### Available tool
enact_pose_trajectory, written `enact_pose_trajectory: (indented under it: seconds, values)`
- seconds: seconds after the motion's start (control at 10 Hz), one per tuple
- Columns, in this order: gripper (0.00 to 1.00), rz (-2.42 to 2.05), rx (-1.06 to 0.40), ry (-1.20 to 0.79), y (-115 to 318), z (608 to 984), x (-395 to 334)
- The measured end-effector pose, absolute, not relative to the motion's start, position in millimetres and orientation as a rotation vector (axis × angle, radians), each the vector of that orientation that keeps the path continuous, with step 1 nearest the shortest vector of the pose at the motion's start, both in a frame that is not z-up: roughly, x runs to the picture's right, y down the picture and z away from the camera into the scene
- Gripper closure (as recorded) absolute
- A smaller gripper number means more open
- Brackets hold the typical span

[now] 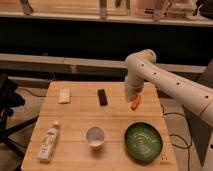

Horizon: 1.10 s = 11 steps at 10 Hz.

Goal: Move the arm in a circular motion

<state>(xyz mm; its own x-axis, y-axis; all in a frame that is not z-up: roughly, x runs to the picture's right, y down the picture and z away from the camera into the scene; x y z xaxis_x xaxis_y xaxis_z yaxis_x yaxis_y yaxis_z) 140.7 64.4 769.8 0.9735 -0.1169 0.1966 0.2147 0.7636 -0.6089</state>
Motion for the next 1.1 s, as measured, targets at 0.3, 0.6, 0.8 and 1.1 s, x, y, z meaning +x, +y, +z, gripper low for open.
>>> enact_pose_trajectory:
  seconds: [0.3,0.6,0.8,1.1]
  values:
    - [1.0,-0.168,-0.689,-0.142,71,766,138]
    - [1.0,-0.195,-0.685,-0.145,77,761,133]
    - [1.0,-0.166,-0.692,-0.137,81,762,136]
    - [1.0,-0.155,-0.698,-0.129,81,766,131]
